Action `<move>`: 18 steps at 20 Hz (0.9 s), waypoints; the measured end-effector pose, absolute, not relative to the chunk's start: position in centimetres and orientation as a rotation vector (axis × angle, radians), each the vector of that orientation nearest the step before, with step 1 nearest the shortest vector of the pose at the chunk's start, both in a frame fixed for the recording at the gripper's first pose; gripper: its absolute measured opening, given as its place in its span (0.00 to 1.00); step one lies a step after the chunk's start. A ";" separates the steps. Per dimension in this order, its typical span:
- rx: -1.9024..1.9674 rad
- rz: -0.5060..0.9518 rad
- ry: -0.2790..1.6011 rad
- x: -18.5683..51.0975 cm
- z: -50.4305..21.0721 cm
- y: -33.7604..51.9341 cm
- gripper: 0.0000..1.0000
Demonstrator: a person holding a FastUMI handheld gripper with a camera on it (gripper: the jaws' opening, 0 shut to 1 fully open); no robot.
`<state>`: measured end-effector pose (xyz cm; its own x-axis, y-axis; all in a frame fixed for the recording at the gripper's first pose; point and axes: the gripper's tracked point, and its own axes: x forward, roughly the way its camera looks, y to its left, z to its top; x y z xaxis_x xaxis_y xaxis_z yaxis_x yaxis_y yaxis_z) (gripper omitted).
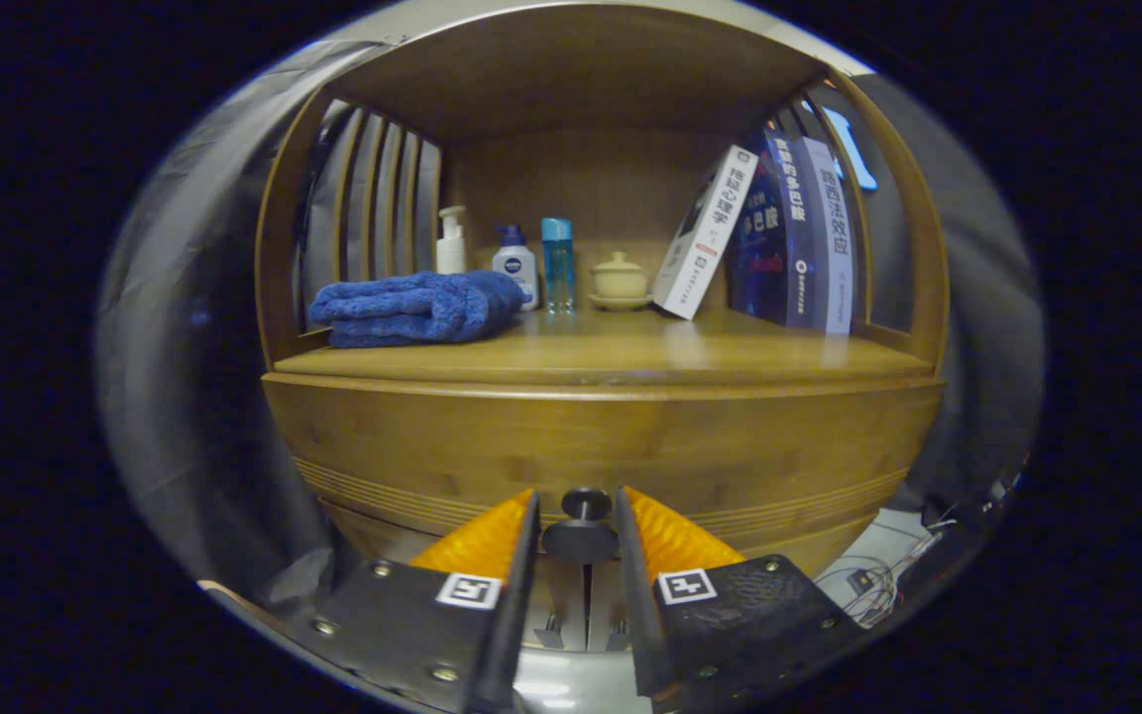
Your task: Pull open the drawer, take out the items inside it, and place them on the countertop above the cabinet.
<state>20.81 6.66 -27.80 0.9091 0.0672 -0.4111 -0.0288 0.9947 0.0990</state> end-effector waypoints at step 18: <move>0.141 -0.007 0.448 20.2 -29.5 6.0 0.33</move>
